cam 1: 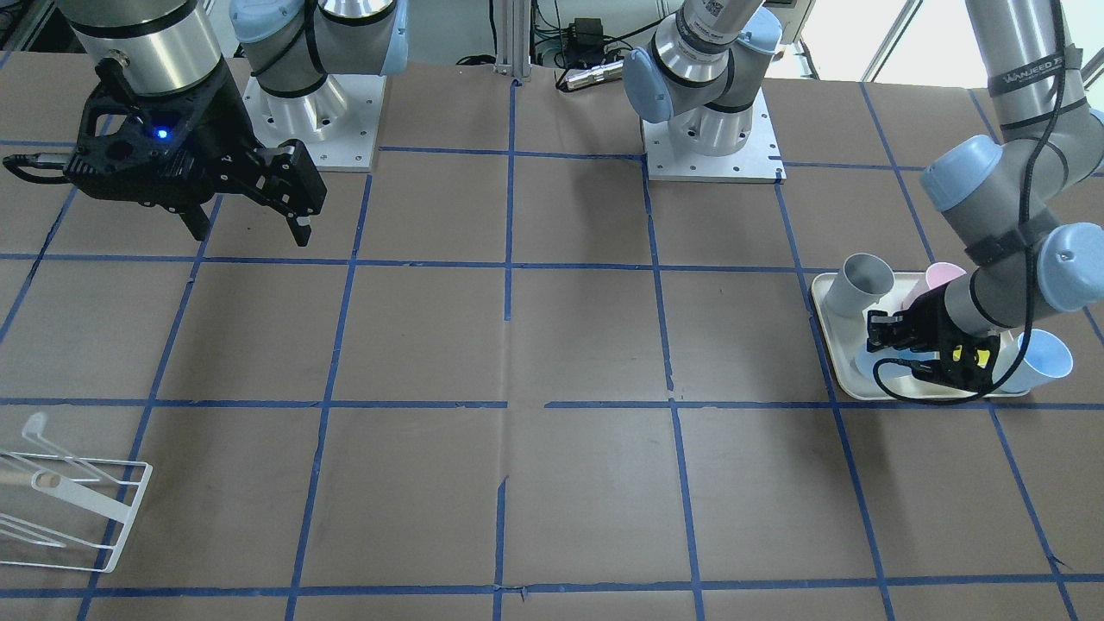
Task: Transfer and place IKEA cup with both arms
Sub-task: 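Set the cup upright on the tray beside the yellow cup with the left gripper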
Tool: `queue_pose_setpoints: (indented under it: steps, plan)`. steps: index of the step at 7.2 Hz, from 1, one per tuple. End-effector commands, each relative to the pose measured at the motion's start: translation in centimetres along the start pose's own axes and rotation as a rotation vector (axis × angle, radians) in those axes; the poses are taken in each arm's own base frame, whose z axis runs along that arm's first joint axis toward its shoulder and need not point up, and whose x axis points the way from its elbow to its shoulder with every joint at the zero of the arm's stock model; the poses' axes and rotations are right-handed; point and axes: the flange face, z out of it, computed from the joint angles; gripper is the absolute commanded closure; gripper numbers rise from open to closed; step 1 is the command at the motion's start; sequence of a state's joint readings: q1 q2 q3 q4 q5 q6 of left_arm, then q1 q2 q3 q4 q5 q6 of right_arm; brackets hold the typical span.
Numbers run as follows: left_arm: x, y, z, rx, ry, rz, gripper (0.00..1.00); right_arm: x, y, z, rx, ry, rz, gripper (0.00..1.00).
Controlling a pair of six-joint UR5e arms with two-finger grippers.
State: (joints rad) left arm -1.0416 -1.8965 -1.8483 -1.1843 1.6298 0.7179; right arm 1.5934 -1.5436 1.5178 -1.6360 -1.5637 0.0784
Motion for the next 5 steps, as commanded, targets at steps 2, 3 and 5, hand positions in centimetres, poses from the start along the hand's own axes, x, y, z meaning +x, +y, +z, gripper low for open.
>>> queue_pose_setpoints:
  steps: [2,3,5]
  plan:
    - [0.2,0.4,-0.6,-0.001,0.003,0.0,0.0,0.0,0.2,0.1,-0.015,0.005,-0.004,0.0]
    - [0.9,0.7,-2.4,-0.001,0.002,0.004,0.0,0.0,0.2,0.1,-0.014,0.005,-0.004,0.0]
    - [2.0,1.4,-8.0,0.043,-0.008,0.006,0.0,0.0,0.2,0.1,-0.015,0.005,-0.004,0.0]
